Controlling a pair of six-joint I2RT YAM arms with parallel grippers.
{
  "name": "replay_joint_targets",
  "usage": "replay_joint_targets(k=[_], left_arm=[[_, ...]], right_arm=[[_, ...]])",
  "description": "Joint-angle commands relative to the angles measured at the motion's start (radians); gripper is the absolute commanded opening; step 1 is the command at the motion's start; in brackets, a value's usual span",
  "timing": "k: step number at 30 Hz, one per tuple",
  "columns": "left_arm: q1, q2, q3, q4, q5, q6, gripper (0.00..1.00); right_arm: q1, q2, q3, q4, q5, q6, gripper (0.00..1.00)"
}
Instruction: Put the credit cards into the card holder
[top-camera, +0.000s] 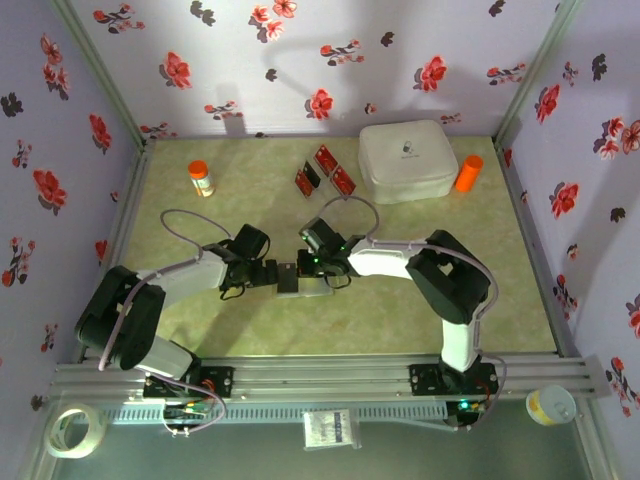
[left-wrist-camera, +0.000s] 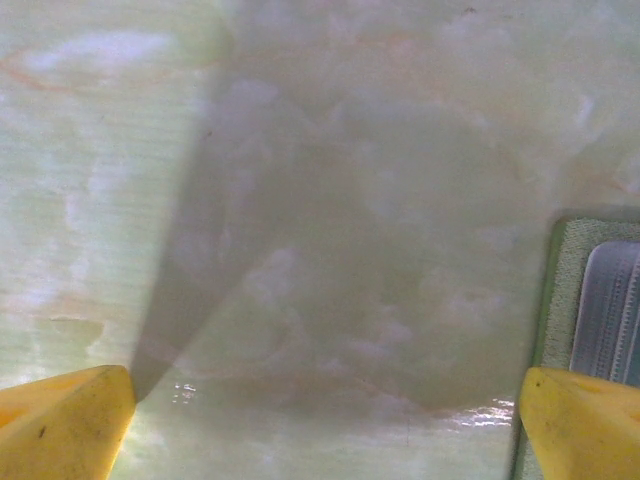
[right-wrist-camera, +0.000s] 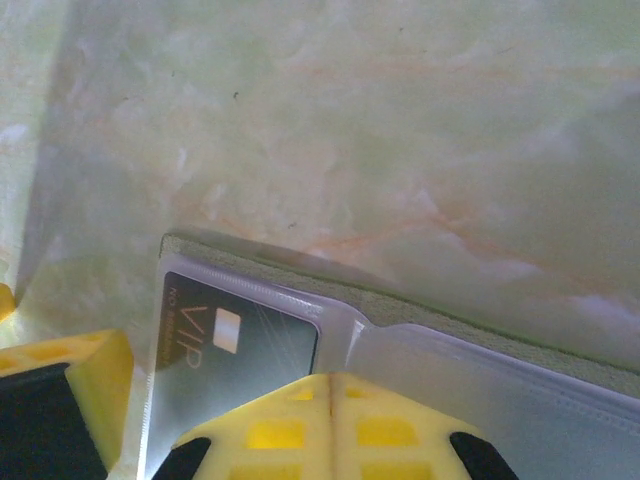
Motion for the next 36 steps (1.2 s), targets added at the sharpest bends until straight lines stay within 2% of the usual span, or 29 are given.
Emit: replay_joint_targets(k=[1, 9, 15, 22, 27, 30, 36], left_arm=[[0.009, 0.022, -0.027, -0.020, -0.004, -0.001, 1.00], [0.009, 0.016, -0.034, -0.011, 0.003, -0.002, 1.00], [0.016, -0.052, -0.012, -0.049, 0.006, 0.004, 1.00], [0.042, -0.181, 0.009, -0.061, 0.043, -0.001, 1.00], [0.055, -0.223, -0.006, 0.017, 0.144, -0.004, 1.00], [0.060, -0.215, -0.025, 0.084, 0.218, -0.010, 1.00], [0.062, -0.172, -0.081, 0.237, 0.323, -0.050, 1.00]], right_arm=[[0.014, 0.030, 0.030, -0.007, -0.017, -0.004, 0.00], [0.021, 0.035, 0.054, -0.022, -0.027, -0.009, 0.00], [0.012, -0.087, 0.019, -0.052, 0.004, -0.021, 0.00], [0.004, -0.265, -0.058, -0.145, 0.095, -0.064, 0.28], [0.000, -0.355, -0.127, -0.189, 0.176, -0.085, 0.43], [-0.001, -0.379, -0.165, -0.198, 0.208, -0.093, 0.48], [-0.002, -0.365, -0.206, -0.177, 0.226, -0.094, 0.50]])
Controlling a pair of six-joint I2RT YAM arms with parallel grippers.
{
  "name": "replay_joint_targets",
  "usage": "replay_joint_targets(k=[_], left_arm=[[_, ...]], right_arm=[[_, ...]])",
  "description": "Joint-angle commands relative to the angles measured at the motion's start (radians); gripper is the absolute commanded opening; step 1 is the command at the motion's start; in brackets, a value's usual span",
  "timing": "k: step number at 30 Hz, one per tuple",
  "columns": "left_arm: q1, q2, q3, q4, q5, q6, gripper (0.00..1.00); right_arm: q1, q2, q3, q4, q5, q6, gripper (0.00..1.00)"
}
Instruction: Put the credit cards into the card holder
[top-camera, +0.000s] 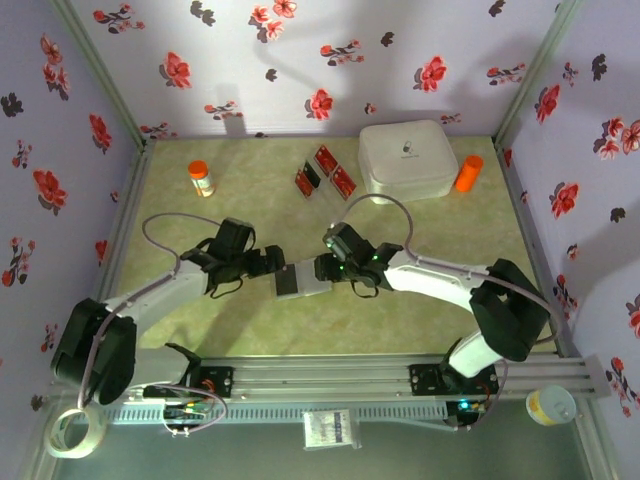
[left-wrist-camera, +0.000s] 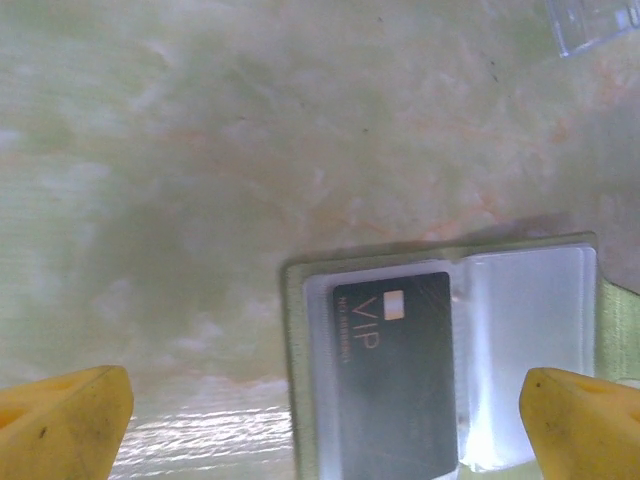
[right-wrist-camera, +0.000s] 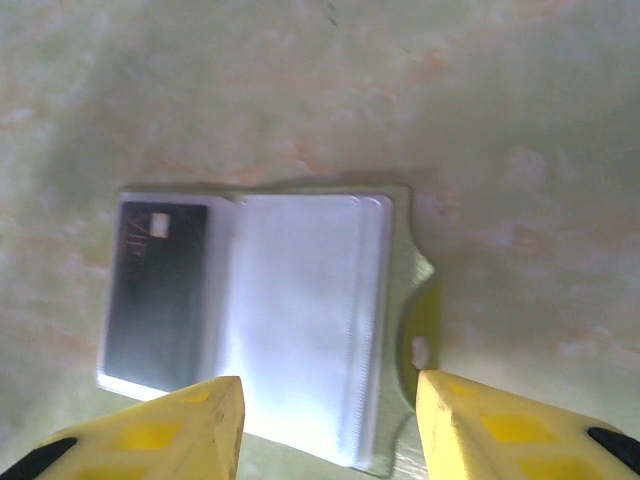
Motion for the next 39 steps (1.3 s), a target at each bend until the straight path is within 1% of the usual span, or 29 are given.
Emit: replay_joint_targets(k=[1, 5, 11, 15, 19, 27, 39], left_arm=[[0.010, 0.027, -0.040, 0.120, 0.090, -0.039, 1.00], [0.011, 0.034, -0.065, 0.172, 0.097, -0.058, 1.00], [0.012, 0.040, -0.078, 0.192, 0.096, -0.065, 1.00], [0.012, 0.070, -0.072, 0.203, 0.096, -0.063, 1.00], [0.011, 0.101, -0.064, 0.217, 0.096, -0.063, 1.00], [0.010, 0.136, -0.062, 0.264, 0.126, -0.074, 1.00], [-0.015, 0.197, -0.049, 0.329, 0.155, -0.099, 1.00]], right_arm=[[-0.007, 0.007, -0.017, 0.000, 0.047, -0.015, 0.50], [-0.011, 0.041, -0.016, 0.028, 0.033, -0.014, 0.51], [-0.015, 0.116, -0.003, 0.053, 0.036, -0.021, 0.55], [-0.016, 0.143, -0.004, 0.052, 0.086, -0.026, 0.55], [-0.016, 0.167, -0.007, 0.038, 0.137, -0.027, 0.53], [-0.009, 0.211, -0.004, 0.031, 0.144, -0.027, 0.44], [0.005, 0.230, 0.003, 0.032, 0.135, -0.021, 0.26]])
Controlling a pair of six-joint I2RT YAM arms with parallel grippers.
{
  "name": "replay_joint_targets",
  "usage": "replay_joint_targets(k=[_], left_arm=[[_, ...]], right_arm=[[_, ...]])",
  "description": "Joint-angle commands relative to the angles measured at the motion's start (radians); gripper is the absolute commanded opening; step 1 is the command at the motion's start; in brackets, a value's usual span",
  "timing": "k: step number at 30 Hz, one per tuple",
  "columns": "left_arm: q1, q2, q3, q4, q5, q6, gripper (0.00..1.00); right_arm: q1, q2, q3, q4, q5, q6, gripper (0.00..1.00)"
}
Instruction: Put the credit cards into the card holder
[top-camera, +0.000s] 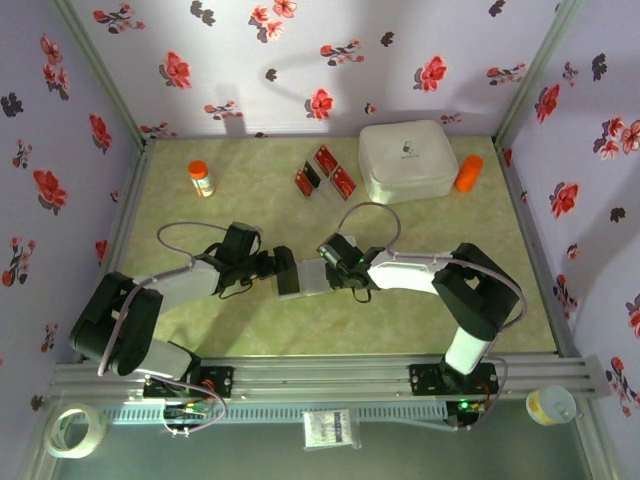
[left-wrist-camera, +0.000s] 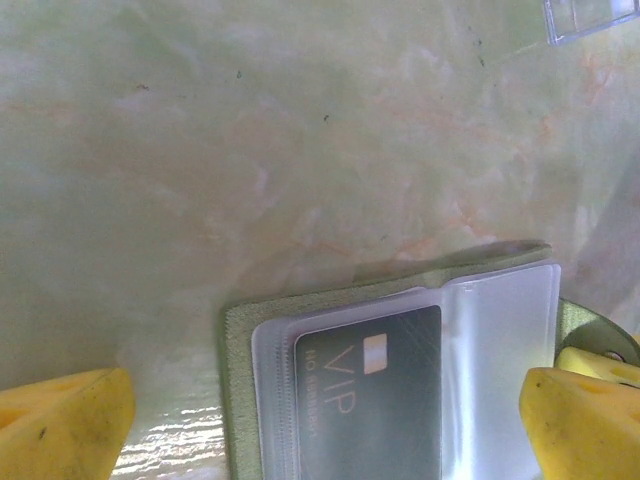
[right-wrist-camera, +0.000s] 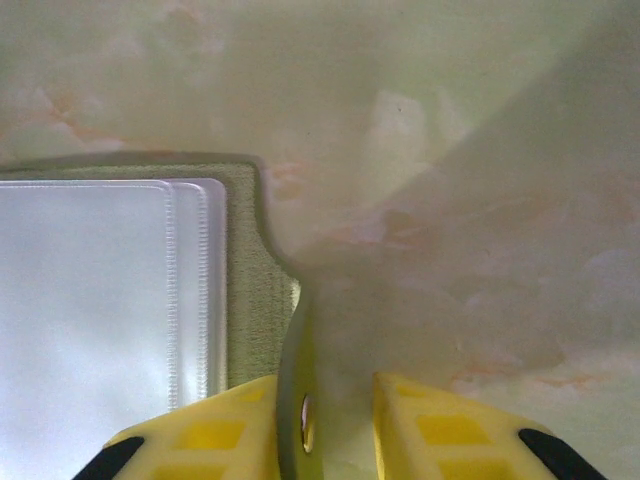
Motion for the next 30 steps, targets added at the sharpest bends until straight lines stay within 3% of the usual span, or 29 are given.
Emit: replay_joint_targets(k=[1, 13, 30], left_arm=[[-0.020, 0.044, 0.021, 0.058, 0.037, -0.014, 1.00], [-0.072, 0.094, 0.054, 0.105, 0.042, -0.043, 1.00], [-0.128, 0.085, 0.094, 0.140, 0.042, -0.099, 1.00]], right_arm=[[0.009, 0.045, 0.010, 0.008, -0.008, -0.001, 0.25], [0.016, 0.059, 0.002, 0.033, -0.034, 0.010, 0.13], [0.018, 0.063, -0.017, 0.064, -0.050, 0.027, 0.08]])
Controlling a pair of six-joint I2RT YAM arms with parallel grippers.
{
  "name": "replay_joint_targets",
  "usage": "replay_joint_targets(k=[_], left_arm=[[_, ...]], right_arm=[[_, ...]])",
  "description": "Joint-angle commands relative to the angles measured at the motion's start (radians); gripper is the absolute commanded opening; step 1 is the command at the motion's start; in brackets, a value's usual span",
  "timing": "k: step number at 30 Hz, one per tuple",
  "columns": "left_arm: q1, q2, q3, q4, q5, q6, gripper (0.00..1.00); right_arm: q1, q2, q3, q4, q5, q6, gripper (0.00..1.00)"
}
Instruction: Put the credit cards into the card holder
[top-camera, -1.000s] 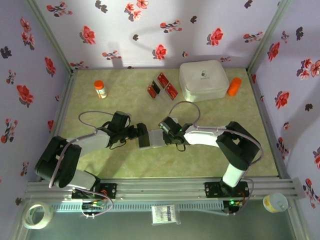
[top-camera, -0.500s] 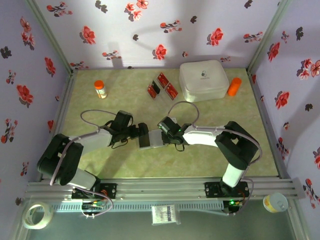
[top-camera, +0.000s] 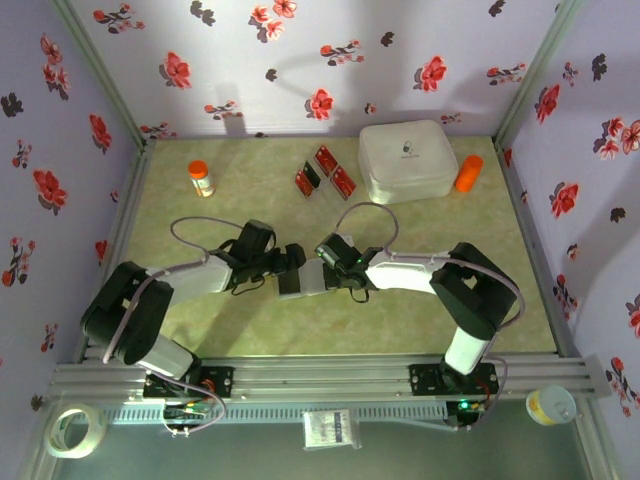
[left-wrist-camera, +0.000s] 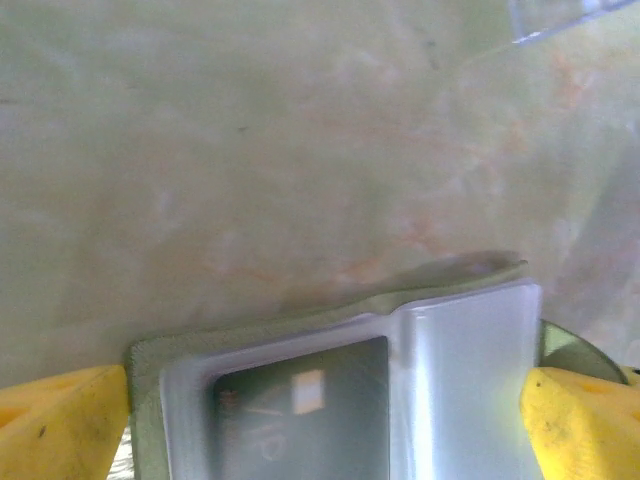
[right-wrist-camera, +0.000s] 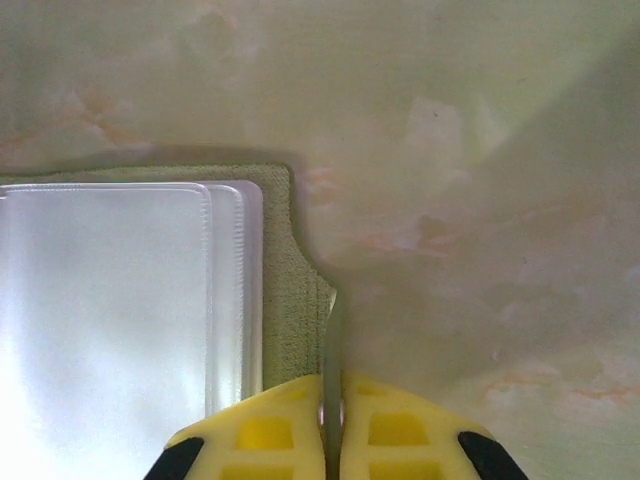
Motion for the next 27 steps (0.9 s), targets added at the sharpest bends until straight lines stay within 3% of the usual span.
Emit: replay_joint_targets(k=[1, 27], left_arm=[[-0.027, 0.004, 0.017, 0.112, 0.102, -0.040, 1.00], [-0.066, -0.103, -0.063, 0.370, 0.102, -0.206, 1.00]], right_arm=[[0.010, 0.050, -0.028, 0.049, -0.044, 0.024, 0.08], [0.002, 0.008, -0.064, 0.095, -0.070, 0.057, 0.08]])
